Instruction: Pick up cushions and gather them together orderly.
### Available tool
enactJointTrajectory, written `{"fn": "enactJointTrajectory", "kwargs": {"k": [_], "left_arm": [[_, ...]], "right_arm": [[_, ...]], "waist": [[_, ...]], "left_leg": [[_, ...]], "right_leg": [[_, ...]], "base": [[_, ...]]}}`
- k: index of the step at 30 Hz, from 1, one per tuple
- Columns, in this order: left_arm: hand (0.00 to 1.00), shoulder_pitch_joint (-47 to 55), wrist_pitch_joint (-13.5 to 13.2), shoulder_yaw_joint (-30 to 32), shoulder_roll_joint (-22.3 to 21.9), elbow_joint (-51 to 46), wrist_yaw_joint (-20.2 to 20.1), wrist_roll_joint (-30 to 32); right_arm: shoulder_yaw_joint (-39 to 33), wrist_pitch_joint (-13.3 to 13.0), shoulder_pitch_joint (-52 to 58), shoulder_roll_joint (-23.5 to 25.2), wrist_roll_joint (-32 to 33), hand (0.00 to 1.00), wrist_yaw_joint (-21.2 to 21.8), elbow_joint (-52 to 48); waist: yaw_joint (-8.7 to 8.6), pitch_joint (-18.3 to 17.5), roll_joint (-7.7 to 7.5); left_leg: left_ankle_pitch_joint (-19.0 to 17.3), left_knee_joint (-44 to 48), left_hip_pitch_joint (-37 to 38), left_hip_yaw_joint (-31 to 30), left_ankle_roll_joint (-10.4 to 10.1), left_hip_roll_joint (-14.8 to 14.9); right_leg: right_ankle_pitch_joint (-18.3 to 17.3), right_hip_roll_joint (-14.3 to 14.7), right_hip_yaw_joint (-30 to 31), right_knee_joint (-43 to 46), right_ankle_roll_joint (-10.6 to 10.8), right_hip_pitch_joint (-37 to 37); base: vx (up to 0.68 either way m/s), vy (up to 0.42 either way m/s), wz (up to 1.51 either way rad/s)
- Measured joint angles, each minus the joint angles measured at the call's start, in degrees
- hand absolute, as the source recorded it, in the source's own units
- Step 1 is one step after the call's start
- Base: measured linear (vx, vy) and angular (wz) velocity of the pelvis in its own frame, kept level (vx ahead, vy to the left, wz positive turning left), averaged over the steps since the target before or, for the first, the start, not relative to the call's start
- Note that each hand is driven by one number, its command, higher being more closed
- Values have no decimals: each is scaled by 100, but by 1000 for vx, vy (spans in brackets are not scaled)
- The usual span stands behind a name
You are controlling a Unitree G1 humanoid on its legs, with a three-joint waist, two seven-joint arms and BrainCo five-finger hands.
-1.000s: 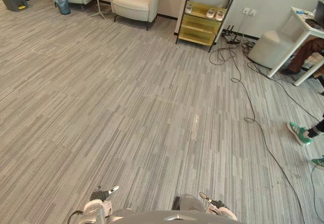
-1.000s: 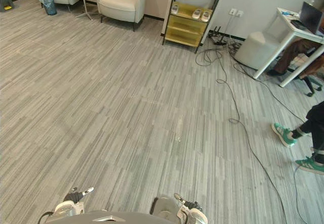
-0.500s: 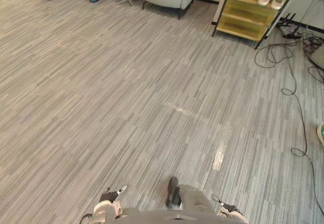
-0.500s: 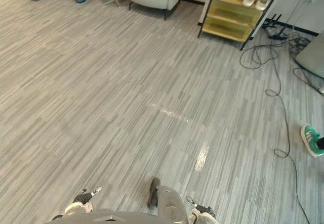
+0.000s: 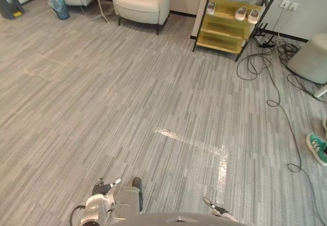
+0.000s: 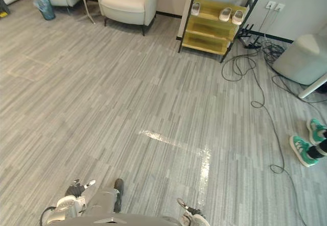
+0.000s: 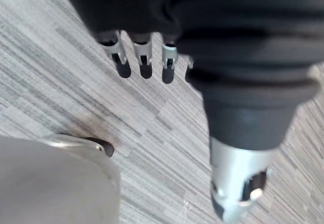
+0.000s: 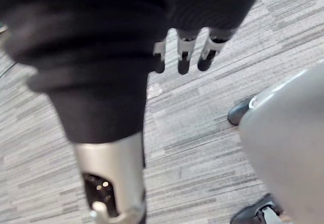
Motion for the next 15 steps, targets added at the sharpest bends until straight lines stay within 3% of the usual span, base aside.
{"fn": "enactJointTrajectory", "kwargs": {"k": [1, 3, 4, 6, 7, 10, 11, 13, 14, 15], "left_arm": [[0, -3, 15, -6, 8, 3, 2, 0], [0, 8, 53, -16, 32, 52, 4, -1], [0, 16, 66, -56, 44, 104, 12, -5], [0, 17, 107, -126, 37, 109, 34, -58], [0, 19, 106, -123, 22, 118, 50, -59], [0, 42, 106, -66, 9, 226, 70, -103], [0, 69, 102, -51, 32, 234, 82, -109], [0, 57, 98, -52, 58, 274, 88, -112], [0, 56, 91, -49, 80, 307, 88, -111], [0, 46, 80, -42, 111, 342, 88, -109]], "right_arm": [[72, -6, -22, -22, -9, 0, 14, -11], [131, -17, -28, -20, -7, 0, 20, -116], [197, -20, -8, -20, -6, 0, 27, -207], [197, -25, -9, -7, -8, 0, 31, -220], [176, -23, -35, 0, -10, 0, 30, -205], [91, -21, -103, -16, -10, 0, 34, -103], [74, -21, -196, -63, -9, 0, 39, 22], [63, -9, -271, -109, -9, 0, 37, 155], [64, -14, -276, -117, -5, 0, 40, 229], [20, -9, -269, -126, 1, 0, 41, 255]], "waist": [[22, 10, -2], [-35, 37, 8], [-71, 49, 18], [-135, 33, -6], [-131, 31, -14], [-141, 29, 6], [-169, 27, 12], [-185, 39, 30], [-191, 34, 10], [-196, 34, -19]], "left_leg": [[-135, -1, 216, 122, 98, -20], [-308, 46, 542, 295, 161, -25], [-424, 24, 855, 359, 197, -28], [-492, -218, 1268, 371, 197, -27], [-491, -471, 1523, 384, 192, 1], [-502, -723, 1807, 491, 136, 80], [-541, -779, 1826, 549, 62, 141], [-597, -787, 1835, 570, -59, 239], [-666, -773, 1859, 565, -173, 270], [-742, -761, 1948, 500, -292, 301]], "right_leg": [[157, -125, 108, 1301, 305, -579], [432, -292, 80, 2900, 704, -1218], [424, -427, -151, 3716, 686, -1519], [331, -697, -771, 4005, 527, -1777], [254, -810, -1178, 3645, 411, -1827], [160, -826, -1723, 2172, 347, -1828], [276, -707, -1827, 1105, 219, -1824], [723, -481, -1751, -275, 124, -1779], [1219, -382, -1621, -935, 147, -1698], [1740, -273, -1582, -1107, -22, -1539]], "base": [[437, 245, -60], [321, 161, -35], [388, 147, -17], [307, 86, 0], [173, 5, 1], [226, -43, -20], [241, -126, -29], [274, -205, -24], [258, -261, -8], [262, -290, -7]]}}
